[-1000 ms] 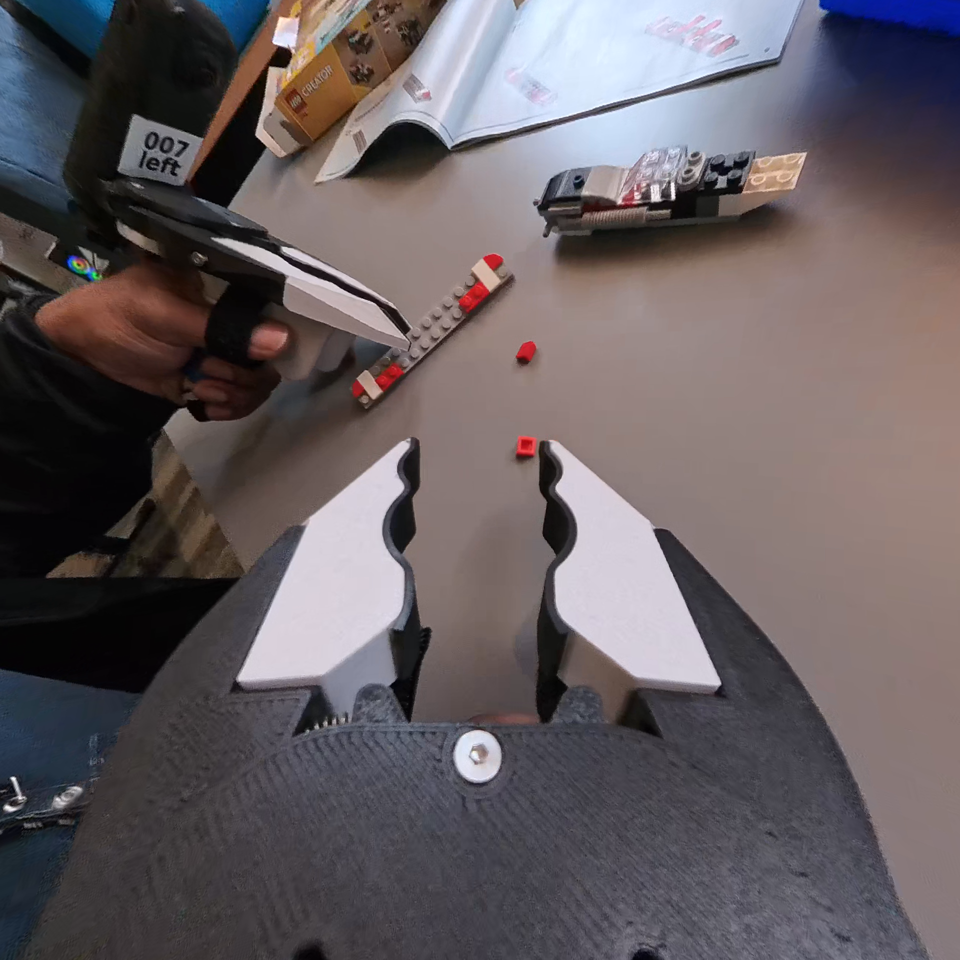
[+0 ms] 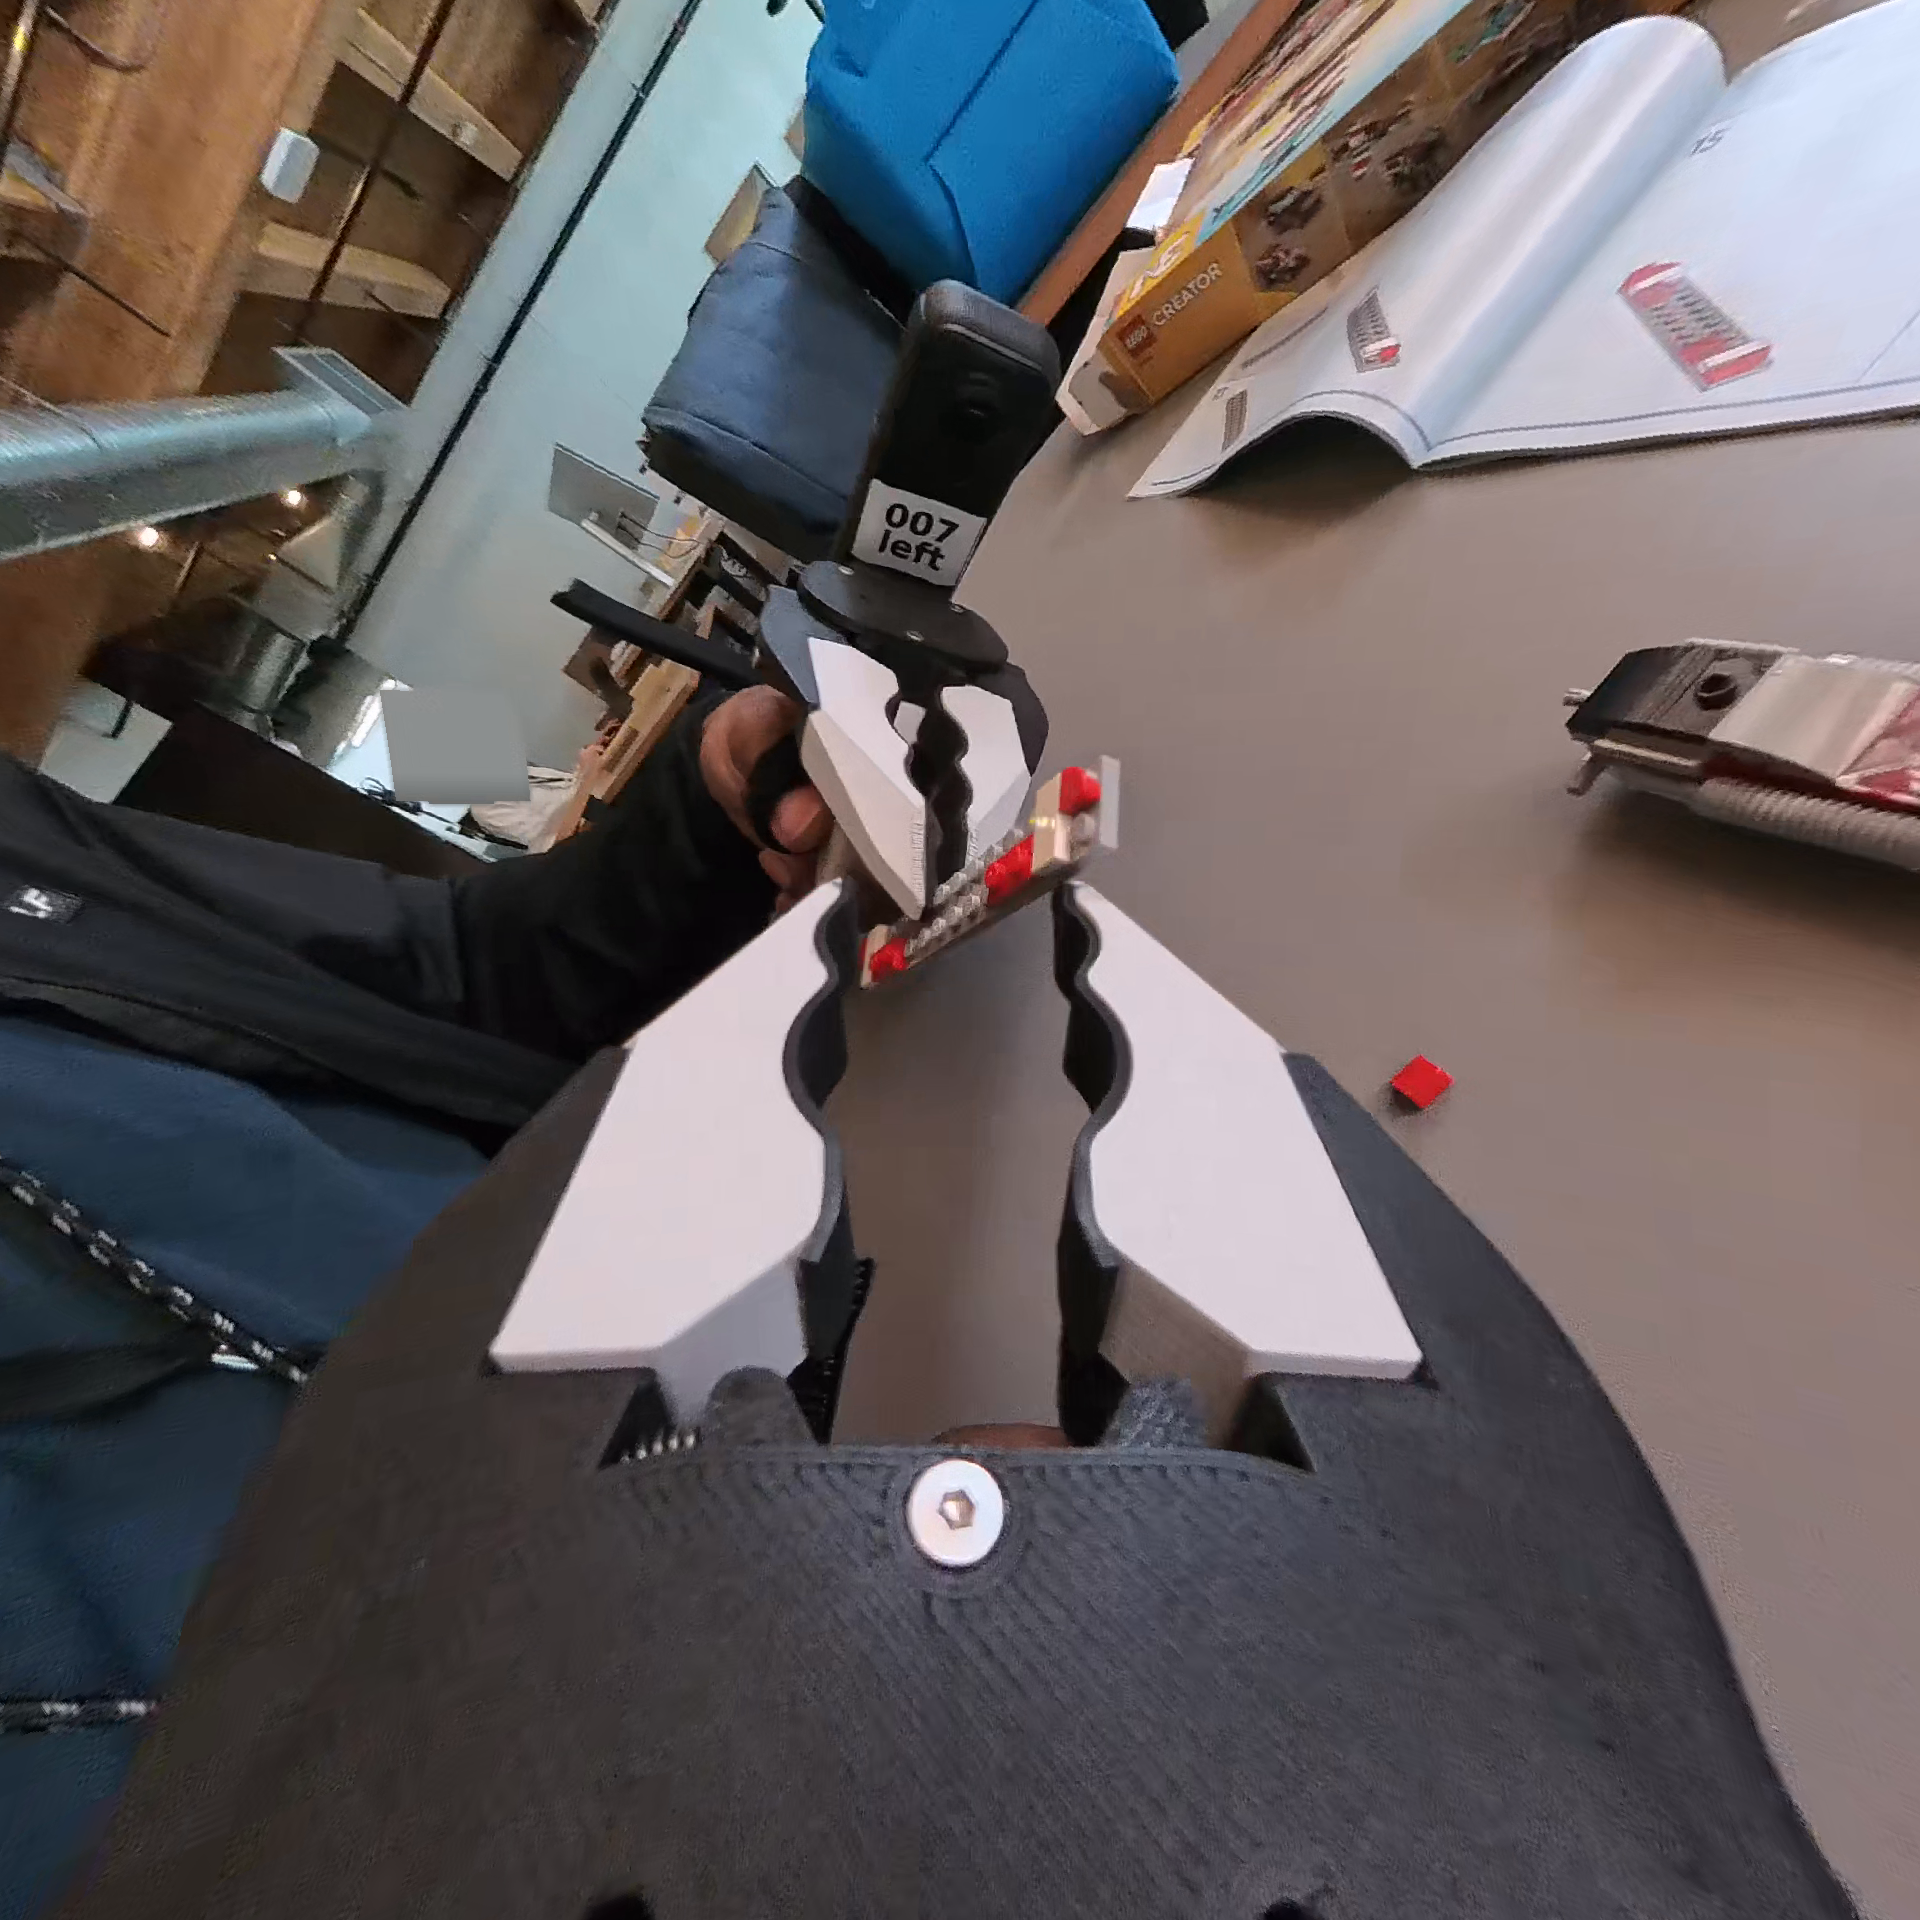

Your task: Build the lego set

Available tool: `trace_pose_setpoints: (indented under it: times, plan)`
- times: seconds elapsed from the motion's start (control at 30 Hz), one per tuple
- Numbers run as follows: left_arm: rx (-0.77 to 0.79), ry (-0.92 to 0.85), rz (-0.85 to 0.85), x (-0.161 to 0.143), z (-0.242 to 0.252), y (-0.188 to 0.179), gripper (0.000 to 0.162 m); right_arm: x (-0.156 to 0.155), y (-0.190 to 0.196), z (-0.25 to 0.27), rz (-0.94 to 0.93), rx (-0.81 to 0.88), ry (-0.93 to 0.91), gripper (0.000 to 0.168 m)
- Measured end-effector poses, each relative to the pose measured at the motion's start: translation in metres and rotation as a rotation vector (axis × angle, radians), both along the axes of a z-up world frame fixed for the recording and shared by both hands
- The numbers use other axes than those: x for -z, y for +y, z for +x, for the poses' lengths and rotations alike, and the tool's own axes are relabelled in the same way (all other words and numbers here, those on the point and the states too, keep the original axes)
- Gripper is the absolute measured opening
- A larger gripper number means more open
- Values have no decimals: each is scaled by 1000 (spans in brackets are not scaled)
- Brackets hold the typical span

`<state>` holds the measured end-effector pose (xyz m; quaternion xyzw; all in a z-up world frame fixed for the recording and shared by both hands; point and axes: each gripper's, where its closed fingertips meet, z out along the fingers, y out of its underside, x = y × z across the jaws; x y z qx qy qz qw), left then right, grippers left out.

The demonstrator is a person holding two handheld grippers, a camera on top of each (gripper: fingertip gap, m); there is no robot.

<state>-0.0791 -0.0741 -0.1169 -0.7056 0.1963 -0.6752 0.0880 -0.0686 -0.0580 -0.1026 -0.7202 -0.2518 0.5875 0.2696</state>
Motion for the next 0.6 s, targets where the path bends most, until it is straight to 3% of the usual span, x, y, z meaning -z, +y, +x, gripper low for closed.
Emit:
trace_pose_setpoints:
  times: [0.33, 0.5, 0.6]
  plan:
    - [34, -66, -10, -7, 2, -8, 4, -3, -2, -7, -94, 34, 89, 8]
    - [-9, -76, -1, -10, 2, -3, 6, -6, 1, -6, -122, 95, 134, 5]
    - [-114, -5, 91, -6, 0, 9, 35, -6, 11, -1, -141, 197, 153, 5]
